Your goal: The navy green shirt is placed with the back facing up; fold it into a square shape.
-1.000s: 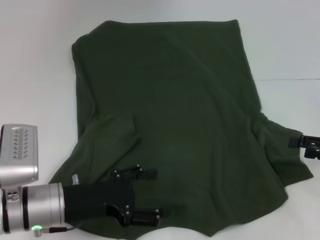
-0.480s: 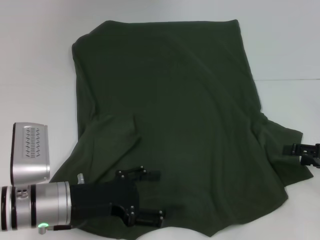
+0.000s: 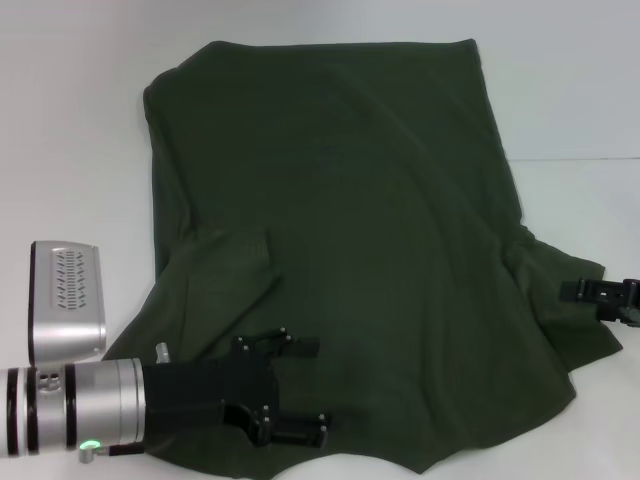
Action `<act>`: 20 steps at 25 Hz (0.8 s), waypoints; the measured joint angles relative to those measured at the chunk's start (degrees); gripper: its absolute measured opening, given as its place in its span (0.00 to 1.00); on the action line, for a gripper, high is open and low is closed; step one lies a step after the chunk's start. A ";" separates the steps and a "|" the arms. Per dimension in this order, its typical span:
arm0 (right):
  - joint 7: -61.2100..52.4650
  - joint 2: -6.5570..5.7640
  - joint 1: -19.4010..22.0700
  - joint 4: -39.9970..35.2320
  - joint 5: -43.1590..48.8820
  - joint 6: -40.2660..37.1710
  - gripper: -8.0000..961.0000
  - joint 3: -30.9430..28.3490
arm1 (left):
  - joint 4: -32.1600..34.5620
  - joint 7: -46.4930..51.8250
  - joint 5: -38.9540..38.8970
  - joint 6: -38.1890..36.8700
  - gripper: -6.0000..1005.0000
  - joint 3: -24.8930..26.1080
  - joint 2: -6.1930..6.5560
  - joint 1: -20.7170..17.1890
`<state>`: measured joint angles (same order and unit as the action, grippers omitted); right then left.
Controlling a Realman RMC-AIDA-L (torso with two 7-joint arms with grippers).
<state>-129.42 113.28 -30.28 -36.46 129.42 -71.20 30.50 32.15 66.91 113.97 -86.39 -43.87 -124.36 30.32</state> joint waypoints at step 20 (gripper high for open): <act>0.05 -0.17 -0.08 0.60 -0.04 1.46 0.83 0.82 | -0.22 0.24 -0.33 0.85 0.95 -0.43 0.00 0.48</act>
<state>-129.37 113.11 -30.36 -35.86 129.38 -69.73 31.32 31.92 67.15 113.64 -85.54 -44.30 -124.36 30.80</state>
